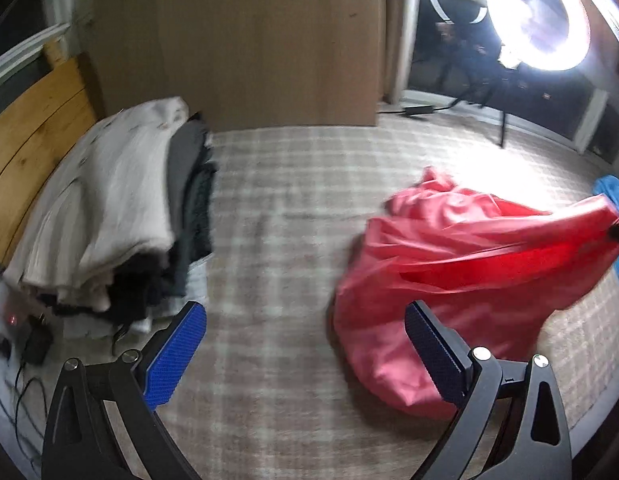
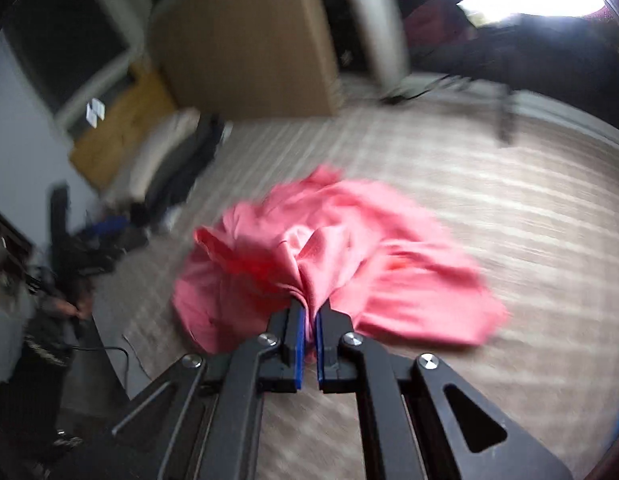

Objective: Fold clothes

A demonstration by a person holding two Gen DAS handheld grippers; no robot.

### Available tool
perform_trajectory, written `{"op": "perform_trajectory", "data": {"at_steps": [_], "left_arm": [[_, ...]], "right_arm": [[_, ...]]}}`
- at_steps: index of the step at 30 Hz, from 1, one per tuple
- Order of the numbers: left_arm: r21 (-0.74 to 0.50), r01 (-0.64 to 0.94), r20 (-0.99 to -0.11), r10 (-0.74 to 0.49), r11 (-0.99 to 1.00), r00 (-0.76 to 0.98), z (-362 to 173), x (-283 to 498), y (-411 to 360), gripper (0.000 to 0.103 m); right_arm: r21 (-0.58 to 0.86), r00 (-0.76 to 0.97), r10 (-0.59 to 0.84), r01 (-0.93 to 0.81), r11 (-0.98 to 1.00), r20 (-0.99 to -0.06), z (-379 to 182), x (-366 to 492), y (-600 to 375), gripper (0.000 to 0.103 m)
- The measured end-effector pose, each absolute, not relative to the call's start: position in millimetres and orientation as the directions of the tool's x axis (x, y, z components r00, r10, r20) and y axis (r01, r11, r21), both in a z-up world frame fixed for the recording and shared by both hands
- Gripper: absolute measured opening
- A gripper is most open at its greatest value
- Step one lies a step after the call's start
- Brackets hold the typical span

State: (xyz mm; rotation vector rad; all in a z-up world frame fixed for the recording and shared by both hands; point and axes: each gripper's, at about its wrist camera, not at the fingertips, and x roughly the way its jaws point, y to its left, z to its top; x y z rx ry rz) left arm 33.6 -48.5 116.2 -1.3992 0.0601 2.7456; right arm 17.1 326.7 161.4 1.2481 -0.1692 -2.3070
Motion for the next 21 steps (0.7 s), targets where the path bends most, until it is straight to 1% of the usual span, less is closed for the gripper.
{"op": "perform_trajectory", "data": {"at_steps": [2,3,4,6,7,10,12,14,16,17,18,19,20,21], "left_arm": [[0.002,-0.120,-0.812,0.069,-0.993,-0.579,118,29,-35,0.100],[-0.002,-0.142,-0.814,0.084,-0.990,-0.574,118,27,-28,0.100],[-0.005,-0.164,-0.816,0.099,-0.986,-0.569,118,25,-21,0.100],[-0.005,-0.216,-0.821,0.127,-0.976,-0.556,115,19,-3,0.100],[0.001,-0.237,-0.823,0.134,-0.971,-0.552,114,16,6,0.100],[-0.004,-0.324,-0.825,0.186,-0.946,-0.533,111,8,36,0.100],[-0.006,-0.387,-0.826,0.223,-0.922,-0.518,110,4,56,0.100],[0.017,-0.460,-0.824,0.249,-0.888,-0.510,106,5,76,0.100],[0.048,-0.509,-0.834,0.246,-0.859,-0.495,100,5,91,0.100],[0.063,-0.533,-0.839,0.244,-0.844,-0.487,97,6,99,0.100],[0.072,-0.548,-0.843,0.242,-0.834,-0.480,93,5,103,0.100],[0.083,-0.557,-0.849,0.234,-0.826,-0.473,89,4,108,0.100],[0.090,-0.562,-0.858,0.223,-0.822,-0.463,83,3,111,0.098],[0.096,-0.566,-0.866,0.211,-0.819,-0.453,78,1,114,0.090]], "right_arm": [[0.338,-0.487,-0.437,0.281,-0.898,-0.756,171,23,367,0.004],[0.304,-0.489,-0.389,0.247,-0.920,-0.780,169,25,380,0.005],[0.229,-0.481,-0.300,0.202,-0.952,-0.824,160,26,393,0.005],[0.144,-0.444,-0.183,0.121,-0.982,-0.877,140,24,407,0.012],[0.104,-0.416,-0.127,0.077,-0.992,-0.900,128,24,415,0.012],[0.151,-0.411,-0.157,0.048,-0.987,-0.898,114,26,427,0.014],[0.185,-0.409,-0.187,0.046,-0.982,-0.893,108,27,431,0.027],[0.184,-0.412,-0.192,0.059,-0.981,-0.891,103,30,429,0.031],[0.185,-0.414,-0.204,0.087,-0.979,-0.887,102,31,427,0.032],[0.190,-0.414,-0.215,0.101,-0.977,-0.884,101,31,425,0.037],[0.195,-0.414,-0.225,0.115,-0.974,-0.882,100,31,424,0.046],[0.201,-0.410,-0.238,0.134,-0.971,-0.881,96,30,420,0.049],[0.199,-0.407,-0.246,0.155,-0.968,-0.880,95,26,416,0.052],[0.190,-0.401,-0.249,0.181,-0.965,-0.881,92,23,412,0.052]]}}
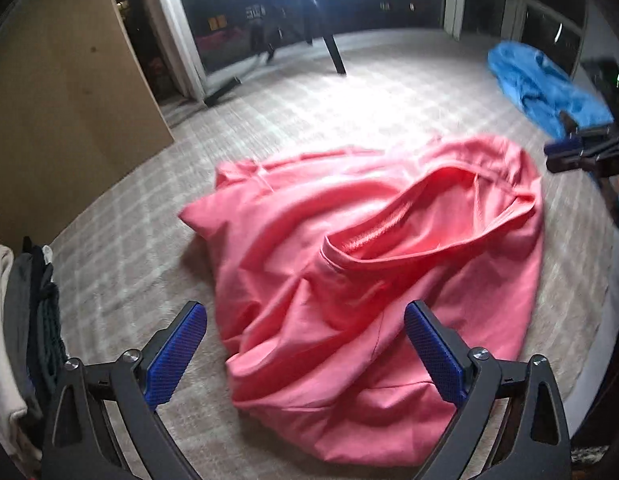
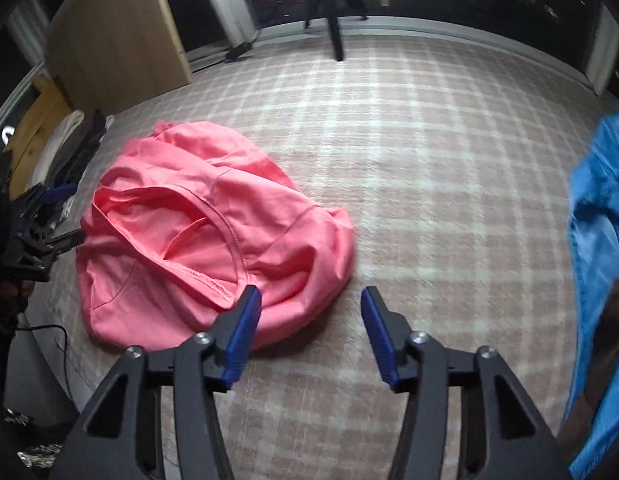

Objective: Fold clothes

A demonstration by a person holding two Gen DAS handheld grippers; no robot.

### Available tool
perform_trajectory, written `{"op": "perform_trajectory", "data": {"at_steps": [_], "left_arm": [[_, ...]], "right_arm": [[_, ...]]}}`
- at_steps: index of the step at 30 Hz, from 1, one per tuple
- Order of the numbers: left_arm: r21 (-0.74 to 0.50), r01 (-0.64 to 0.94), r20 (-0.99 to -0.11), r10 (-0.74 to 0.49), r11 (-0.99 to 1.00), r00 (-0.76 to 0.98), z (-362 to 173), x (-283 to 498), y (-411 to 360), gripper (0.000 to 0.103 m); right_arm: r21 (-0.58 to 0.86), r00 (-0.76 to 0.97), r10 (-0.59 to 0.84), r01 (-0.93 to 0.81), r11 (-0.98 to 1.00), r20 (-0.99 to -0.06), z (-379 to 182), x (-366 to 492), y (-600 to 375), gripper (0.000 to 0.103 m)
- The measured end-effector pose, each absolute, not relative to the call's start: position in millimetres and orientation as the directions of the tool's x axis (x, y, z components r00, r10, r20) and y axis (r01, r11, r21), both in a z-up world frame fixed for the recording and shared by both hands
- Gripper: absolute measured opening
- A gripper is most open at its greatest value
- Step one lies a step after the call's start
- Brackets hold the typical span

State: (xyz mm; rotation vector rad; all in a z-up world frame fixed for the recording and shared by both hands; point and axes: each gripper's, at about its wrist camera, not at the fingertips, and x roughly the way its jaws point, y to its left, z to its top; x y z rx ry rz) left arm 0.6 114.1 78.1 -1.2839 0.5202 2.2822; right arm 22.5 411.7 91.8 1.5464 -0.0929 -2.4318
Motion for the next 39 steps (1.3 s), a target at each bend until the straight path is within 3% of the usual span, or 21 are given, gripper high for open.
{"op": "perform_trajectory", "data": {"at_steps": [1,3,5,6,7,8,9,13,18,20,23,25,26,27,29,33,39], "left_arm": [[0.080,-0.566,-0.874,0.215,-0.820,-0.436,76,-1,114,0.082],[0.046,-0.566,-0.889,0.225,-0.823,-0.399,71,-4,113,0.039],[0.001,-0.542,-0.890,0.246,-0.840,-0.383,73,-7,105,0.013],[-0.022,-0.529,-0.890,0.257,-0.848,-0.376,74,-8,101,0.009],[-0.044,-0.515,-0.890,0.268,-0.856,-0.369,75,-9,97,0.009],[-0.046,-0.499,-0.885,0.266,-0.865,-0.381,78,-11,92,0.009],[-0.046,-0.482,-0.880,0.264,-0.875,-0.394,81,-13,87,0.009],[-0.033,-0.412,-0.845,0.245,-0.911,-0.474,98,-19,64,0.017],[-0.077,-0.481,-0.843,0.315,-0.873,-0.437,102,13,75,0.066],[-0.069,-0.539,-0.853,0.330,-0.840,-0.405,92,35,93,0.070],[0.053,-0.566,-0.868,0.242,-0.823,-0.433,73,45,119,0.070],[0.084,-0.566,-0.879,0.206,-0.820,-0.431,61,41,128,0.067],[0.077,-0.565,-0.880,0.210,-0.821,-0.426,58,38,129,0.053],[0.070,-0.565,-0.881,0.214,-0.822,-0.421,55,36,130,0.028],[0.021,-0.541,-0.886,0.235,-0.841,-0.400,54,30,126,0.003],[-0.091,-0.505,-0.834,0.342,-0.859,-0.432,85,42,100,0.003],[-0.170,-0.387,-0.775,0.366,-0.906,-0.515,145,54,34,0.003]], "right_arm": [[0.175,-0.397,-0.240,0.194,-0.965,-0.886,88,17,407,0.052],[0.146,-0.395,-0.227,0.225,-0.963,-0.890,82,6,399,0.052],[0.095,-0.404,-0.195,0.255,-0.962,-0.893,75,-6,390,0.052],[0.071,-0.408,-0.180,0.269,-0.960,-0.895,71,-13,386,0.051],[0.063,-0.393,-0.175,0.282,-0.957,-0.903,66,-19,381,0.046],[0.082,-0.369,-0.192,0.293,-0.953,-0.909,63,-23,379,0.016],[0.114,-0.341,-0.217,0.296,-0.948,-0.915,62,-28,377,0.004],[0.173,-0.390,-0.271,0.269,-0.948,-0.880,79,-37,384,0.004],[0.181,-0.433,-0.253,0.201,-0.963,-0.865,89,-49,401,0.004],[0.193,-0.425,-0.261,0.196,-0.961,-0.867,88,-50,405,0.004],[0.197,-0.405,-0.274,0.221,-0.955,-0.872,87,-46,406,0.004],[0.185,-0.398,-0.273,0.248,-0.951,-0.876,88,-45,401,0.004],[0.174,-0.396,-0.270,0.263,-0.949,-0.878,89,-44,398,0.004],[0.166,-0.397,-0.267,0.271,-0.948,-0.878,88,-47,394,0.004],[0.166,-0.393,-0.273,0.285,-0.944,-0.878,88,-47,391,0.004],[0.207,-0.414,-0.315,0.284,-0.936,-0.854,99,-42,395,0.004],[0.354,-0.444,-0.467,0.316,-0.880,-0.765,139,-30,392,0.004]]}}
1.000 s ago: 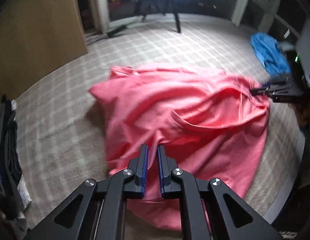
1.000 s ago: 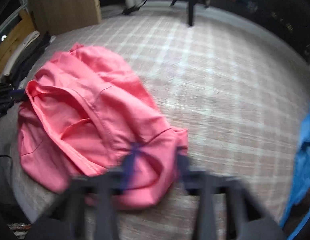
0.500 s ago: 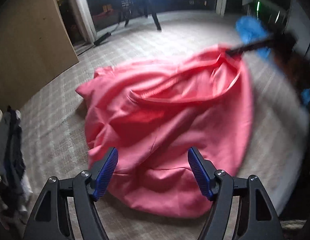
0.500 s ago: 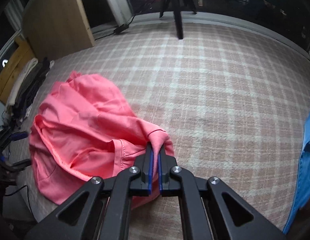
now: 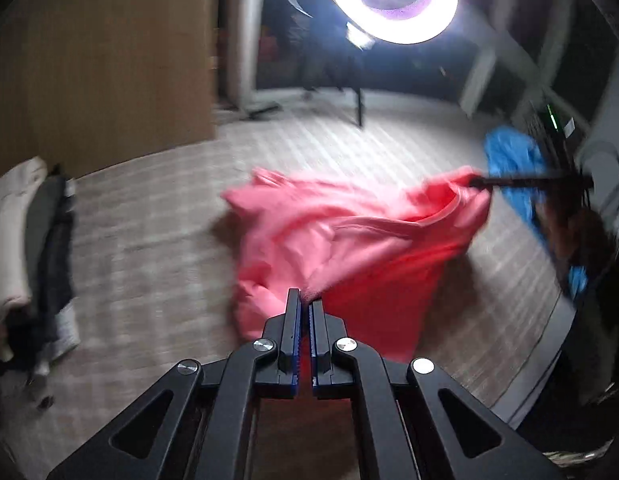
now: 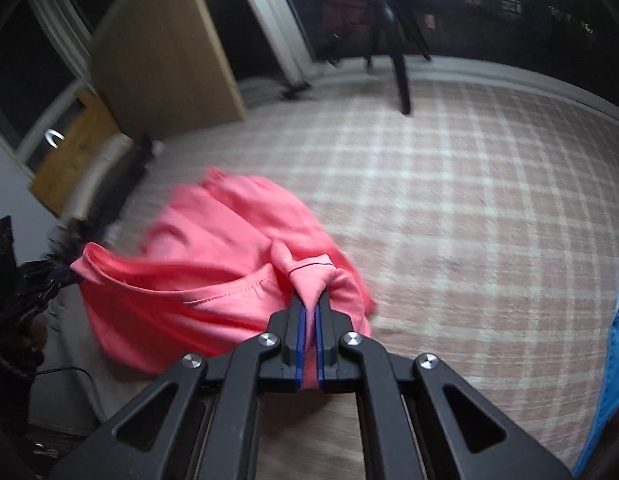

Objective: Fold clothes

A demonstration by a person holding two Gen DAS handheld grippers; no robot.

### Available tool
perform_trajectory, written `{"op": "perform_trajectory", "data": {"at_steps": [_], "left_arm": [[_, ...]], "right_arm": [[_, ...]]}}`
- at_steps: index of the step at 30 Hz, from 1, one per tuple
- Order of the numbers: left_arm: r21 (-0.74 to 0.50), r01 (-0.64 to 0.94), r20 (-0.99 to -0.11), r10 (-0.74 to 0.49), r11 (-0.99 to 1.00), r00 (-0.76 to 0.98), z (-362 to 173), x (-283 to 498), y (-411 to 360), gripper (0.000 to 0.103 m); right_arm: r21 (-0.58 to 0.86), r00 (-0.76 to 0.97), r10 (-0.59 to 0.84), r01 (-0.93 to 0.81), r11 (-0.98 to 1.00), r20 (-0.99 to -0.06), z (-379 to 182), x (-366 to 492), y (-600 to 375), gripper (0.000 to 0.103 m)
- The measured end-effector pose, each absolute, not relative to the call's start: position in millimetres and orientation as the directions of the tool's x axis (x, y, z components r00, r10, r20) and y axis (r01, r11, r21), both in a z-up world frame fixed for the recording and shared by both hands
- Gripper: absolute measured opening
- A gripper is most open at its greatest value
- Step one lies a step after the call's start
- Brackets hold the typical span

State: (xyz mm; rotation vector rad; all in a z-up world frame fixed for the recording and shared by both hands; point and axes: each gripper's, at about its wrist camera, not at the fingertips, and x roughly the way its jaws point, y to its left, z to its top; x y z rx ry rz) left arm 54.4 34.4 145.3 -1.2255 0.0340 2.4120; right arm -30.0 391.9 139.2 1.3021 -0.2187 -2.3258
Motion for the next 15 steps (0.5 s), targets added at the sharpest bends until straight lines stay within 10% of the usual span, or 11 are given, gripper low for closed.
{"op": "perform_trajectory", "data": {"at_steps": [8,15], "left_arm": [[0.060,-0.122,-0.828,0.019,-0.991,-0.561,113,-30,-10,0.031],[-0.158,-0.192,-0.813,0.238,-0.969,-0.531,113,7,4,0.046]], "right_arm": [[0.230,-0.449,-0.350,0.300,-0.926,-0.822,138,-112,335,0.020],[0.265,-0.415,-0.423,0.386,-0.884,-0.806,136,-105,354,0.043]]}}
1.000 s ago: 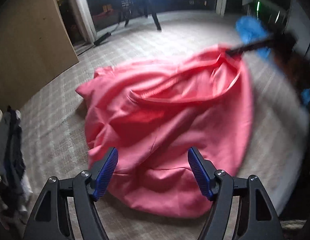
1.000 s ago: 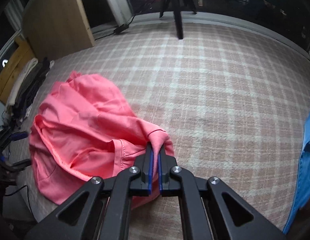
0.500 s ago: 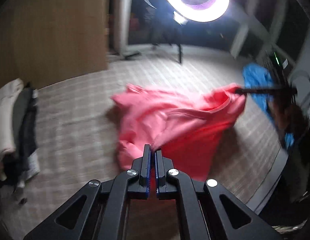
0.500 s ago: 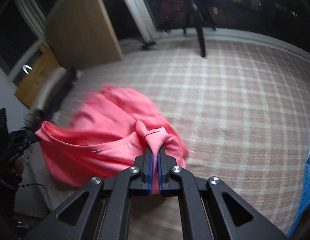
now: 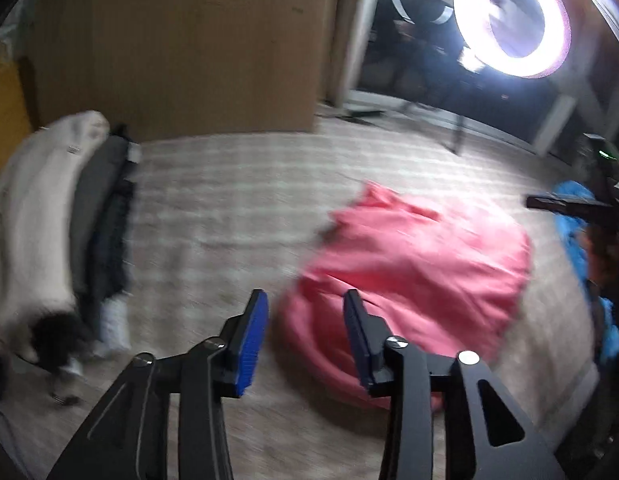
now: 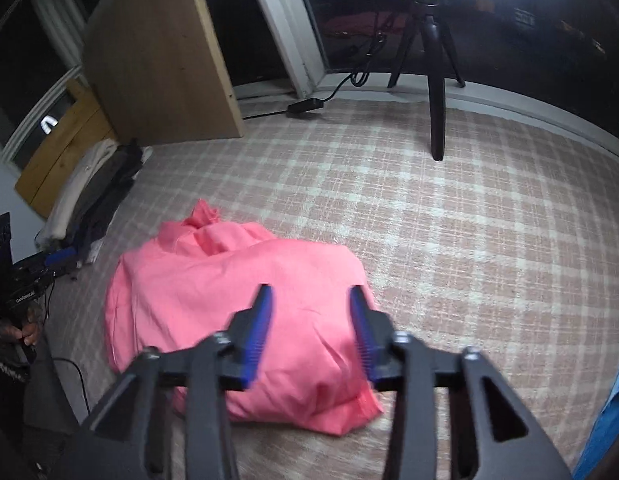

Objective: Fold clothes

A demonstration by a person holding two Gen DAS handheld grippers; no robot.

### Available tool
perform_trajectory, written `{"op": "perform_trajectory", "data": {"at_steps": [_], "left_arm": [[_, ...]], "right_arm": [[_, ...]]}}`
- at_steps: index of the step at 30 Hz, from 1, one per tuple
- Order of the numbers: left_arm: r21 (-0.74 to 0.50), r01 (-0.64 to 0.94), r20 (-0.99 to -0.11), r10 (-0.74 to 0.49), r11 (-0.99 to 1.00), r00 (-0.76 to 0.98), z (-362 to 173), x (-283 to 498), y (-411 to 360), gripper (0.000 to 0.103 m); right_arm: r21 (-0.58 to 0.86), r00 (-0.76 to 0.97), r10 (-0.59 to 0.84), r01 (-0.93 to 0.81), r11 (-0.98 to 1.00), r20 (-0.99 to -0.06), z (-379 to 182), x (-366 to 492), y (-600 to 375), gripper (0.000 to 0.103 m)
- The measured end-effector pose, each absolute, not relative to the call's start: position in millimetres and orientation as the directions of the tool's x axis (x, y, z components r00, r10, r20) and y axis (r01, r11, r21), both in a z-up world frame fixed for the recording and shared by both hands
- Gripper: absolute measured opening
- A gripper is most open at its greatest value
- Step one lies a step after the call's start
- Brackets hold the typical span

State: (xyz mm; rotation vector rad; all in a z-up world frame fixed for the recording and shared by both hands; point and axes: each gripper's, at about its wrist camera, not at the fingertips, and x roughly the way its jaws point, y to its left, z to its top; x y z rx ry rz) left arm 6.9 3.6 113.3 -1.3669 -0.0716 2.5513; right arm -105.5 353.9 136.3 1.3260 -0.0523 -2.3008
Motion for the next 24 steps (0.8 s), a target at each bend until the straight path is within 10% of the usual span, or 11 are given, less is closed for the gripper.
{"op": "perform_trajectory", "data": {"at_steps": [5,7,8,15,24], "left_arm": [[-0.145,-0.242,-0.859,0.243,-0.959,-0.450,81,-6,52,0.061],[-0.159,-0.221,-0.884,0.238,-0.962,-0.402,60,-21,62,0.041],[-0.178,-0.216,-0.889,0.251,-0.960,-0.383,55,-23,62,0.000],[-0.226,-0.218,-0.840,0.303,-0.950,-0.450,95,7,33,0.002],[-0.090,-0.111,-0.915,0.126,-0.990,-0.383,80,44,-46,0.013]], "right_arm": [[0.237,-0.378,-0.391,0.392,-0.889,-0.839,120,-120,364,0.043],[0.257,-0.354,-0.401,0.388,-0.885,-0.845,111,-126,364,0.043],[0.267,-0.343,-0.404,0.383,-0.884,-0.848,106,-129,364,0.043],[0.379,-0.202,-0.514,0.468,-0.798,-0.833,91,-104,341,0.021],[0.395,-0.043,-0.560,0.663,-0.636,-0.828,123,-34,312,0.026]]}}
